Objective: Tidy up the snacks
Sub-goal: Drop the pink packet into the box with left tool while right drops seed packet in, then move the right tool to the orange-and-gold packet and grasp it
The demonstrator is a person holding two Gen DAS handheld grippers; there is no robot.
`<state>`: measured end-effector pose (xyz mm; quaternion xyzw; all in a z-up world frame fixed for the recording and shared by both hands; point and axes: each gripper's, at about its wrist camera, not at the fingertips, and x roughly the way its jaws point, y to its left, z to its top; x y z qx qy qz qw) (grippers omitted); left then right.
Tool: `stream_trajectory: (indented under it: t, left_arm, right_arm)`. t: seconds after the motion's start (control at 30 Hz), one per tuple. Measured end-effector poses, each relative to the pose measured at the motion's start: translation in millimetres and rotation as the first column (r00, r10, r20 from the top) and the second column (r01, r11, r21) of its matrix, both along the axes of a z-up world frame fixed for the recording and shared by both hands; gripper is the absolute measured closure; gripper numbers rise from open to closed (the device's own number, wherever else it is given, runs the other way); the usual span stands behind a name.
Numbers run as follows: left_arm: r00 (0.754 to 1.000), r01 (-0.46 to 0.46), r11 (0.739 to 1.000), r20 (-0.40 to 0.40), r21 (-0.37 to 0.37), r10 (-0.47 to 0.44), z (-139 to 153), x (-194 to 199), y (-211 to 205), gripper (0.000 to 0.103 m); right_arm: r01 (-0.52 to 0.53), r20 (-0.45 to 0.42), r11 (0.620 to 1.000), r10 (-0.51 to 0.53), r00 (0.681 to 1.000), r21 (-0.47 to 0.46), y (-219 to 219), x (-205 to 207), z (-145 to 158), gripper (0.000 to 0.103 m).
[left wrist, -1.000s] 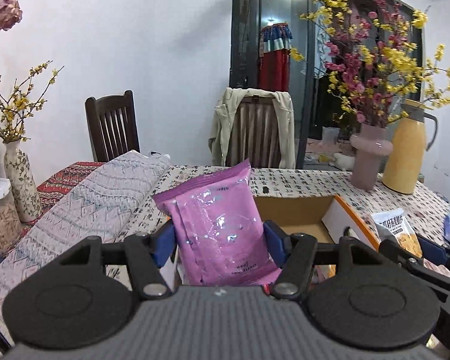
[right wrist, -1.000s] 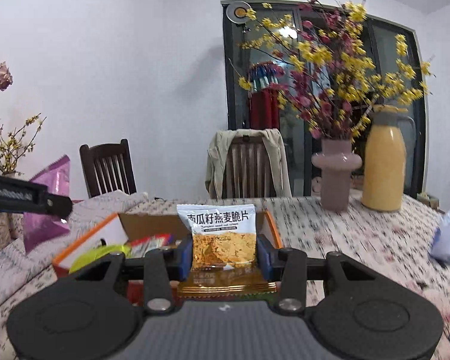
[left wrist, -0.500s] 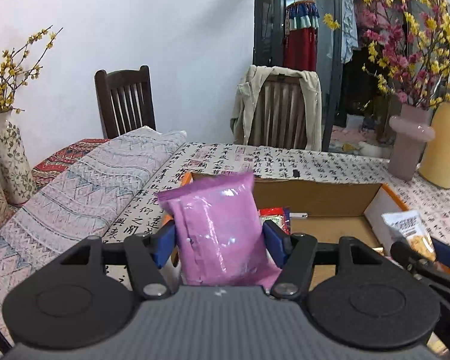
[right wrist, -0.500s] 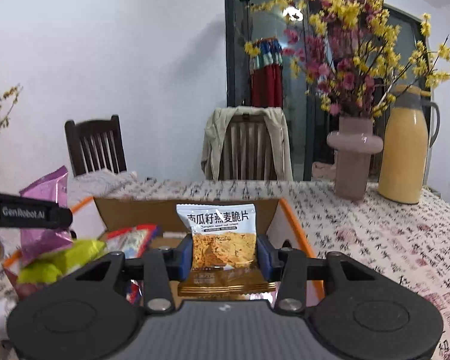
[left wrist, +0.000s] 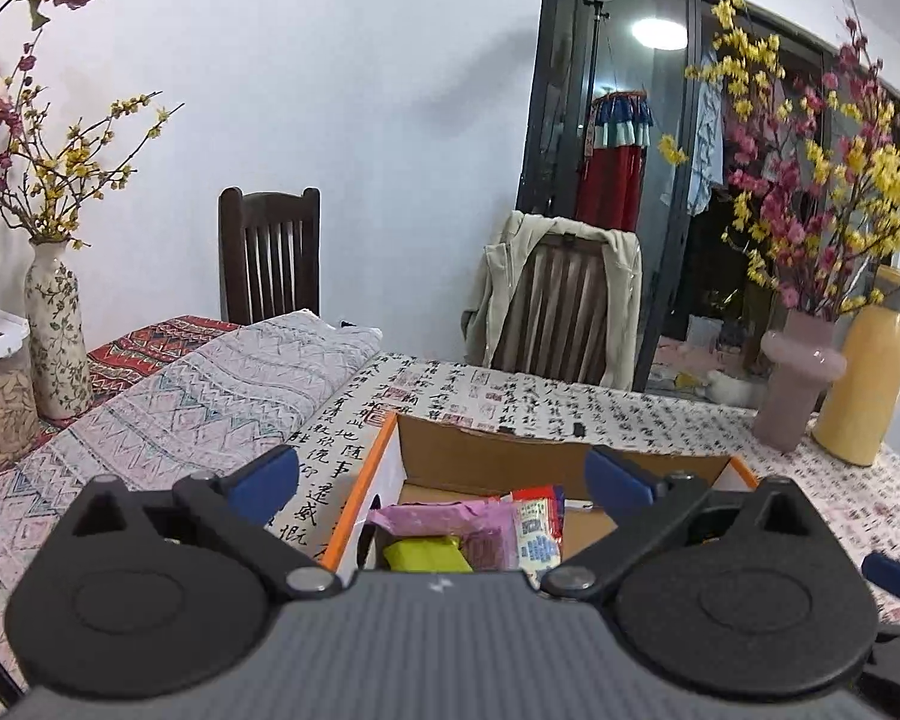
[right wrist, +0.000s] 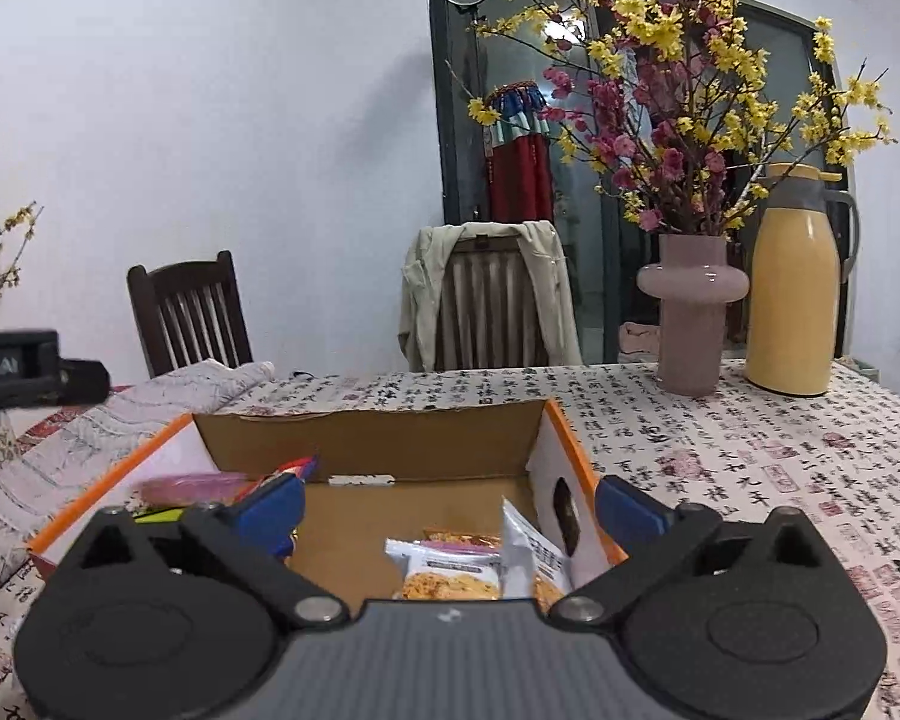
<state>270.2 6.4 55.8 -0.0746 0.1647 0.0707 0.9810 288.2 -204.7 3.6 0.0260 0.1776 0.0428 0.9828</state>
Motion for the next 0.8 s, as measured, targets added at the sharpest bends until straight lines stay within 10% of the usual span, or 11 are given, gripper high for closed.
stream_trajectory:
  t: [0.4, 0.8]
  left_arm:
    - [1.000, 0.007, 1.000, -0.024, -0.013, -0.008, -1, -51, 29, 0.000]
    - [0.992, 0.015, 0.998, -0.123, 0.055, -0.008, -65, -86, 54, 0.000]
  right_arm:
    - [0.044, -0.088, 0.999, -0.046, 0.995, -0.022, -7, -54, -6, 0.000]
    - [0.133, -0.234, 0.990, -0.138, 0.962, -0.038, -42, -110, -43, 0.000]
